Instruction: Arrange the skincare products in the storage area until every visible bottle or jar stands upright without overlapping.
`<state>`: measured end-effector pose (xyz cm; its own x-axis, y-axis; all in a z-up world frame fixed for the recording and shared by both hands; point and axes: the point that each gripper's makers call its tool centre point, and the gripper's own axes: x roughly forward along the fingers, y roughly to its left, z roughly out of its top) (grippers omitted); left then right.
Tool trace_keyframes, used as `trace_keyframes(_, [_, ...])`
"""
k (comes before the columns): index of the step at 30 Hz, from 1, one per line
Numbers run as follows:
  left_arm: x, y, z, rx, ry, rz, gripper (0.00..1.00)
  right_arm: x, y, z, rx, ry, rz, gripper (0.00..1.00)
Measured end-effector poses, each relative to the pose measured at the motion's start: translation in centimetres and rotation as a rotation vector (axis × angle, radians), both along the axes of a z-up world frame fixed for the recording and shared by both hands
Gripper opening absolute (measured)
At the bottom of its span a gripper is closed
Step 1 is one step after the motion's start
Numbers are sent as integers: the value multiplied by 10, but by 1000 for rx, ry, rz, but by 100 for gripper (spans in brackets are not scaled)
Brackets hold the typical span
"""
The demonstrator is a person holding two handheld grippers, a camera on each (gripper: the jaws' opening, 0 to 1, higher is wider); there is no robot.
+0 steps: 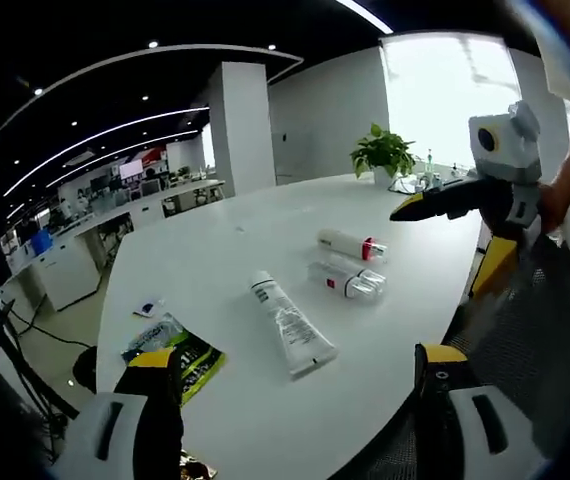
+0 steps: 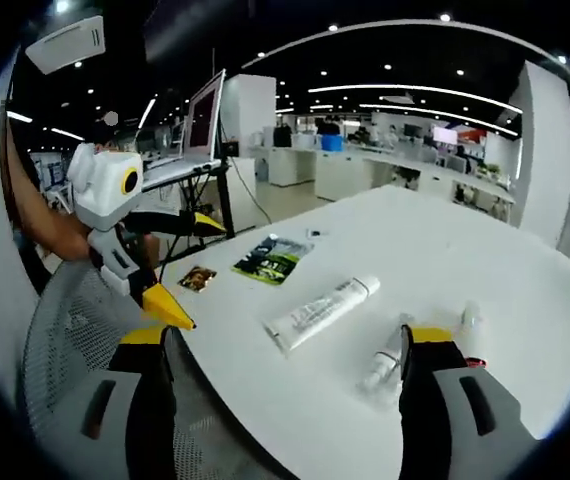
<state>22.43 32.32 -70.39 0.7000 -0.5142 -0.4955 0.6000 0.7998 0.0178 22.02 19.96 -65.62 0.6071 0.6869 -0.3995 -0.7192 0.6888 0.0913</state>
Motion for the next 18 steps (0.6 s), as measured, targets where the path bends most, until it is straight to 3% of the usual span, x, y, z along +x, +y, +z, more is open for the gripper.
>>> trace_keyframes(2, [1, 3, -3, 14, 14, 14, 100, 13, -4, 9, 58, 3, 0, 92])
trace_keyframes(4, [1, 5, -4, 21, 20, 22, 100, 30, -7, 10, 40, -20, 15, 93])
trace_keyframes(5, [1, 6, -5, 26, 19, 24, 100, 38, -3, 5, 24, -26, 69, 92])
trace_keyframes(7, [2, 7, -5, 37, 14, 25, 99, 53, -6, -13, -45, 26, 96, 91])
trace_keyframes(9, [1, 7, -6, 37, 17, 23, 100, 66, -1, -11, -43, -1, 133, 90])
trace_keyframes(12, [0, 6, -11, 55, 27, 9, 100, 72, 12, -20, -74, 93, 264, 89])
trace_keyframes(14, [-2, 4, -12, 60, 31, -5, 100, 76, 17, -26, -133, 102, 331, 88])
trace_keyframes(18, [1, 5, -9, 79, -7, -14, 99, 89, 31, -39, -296, -9, 537, 85])
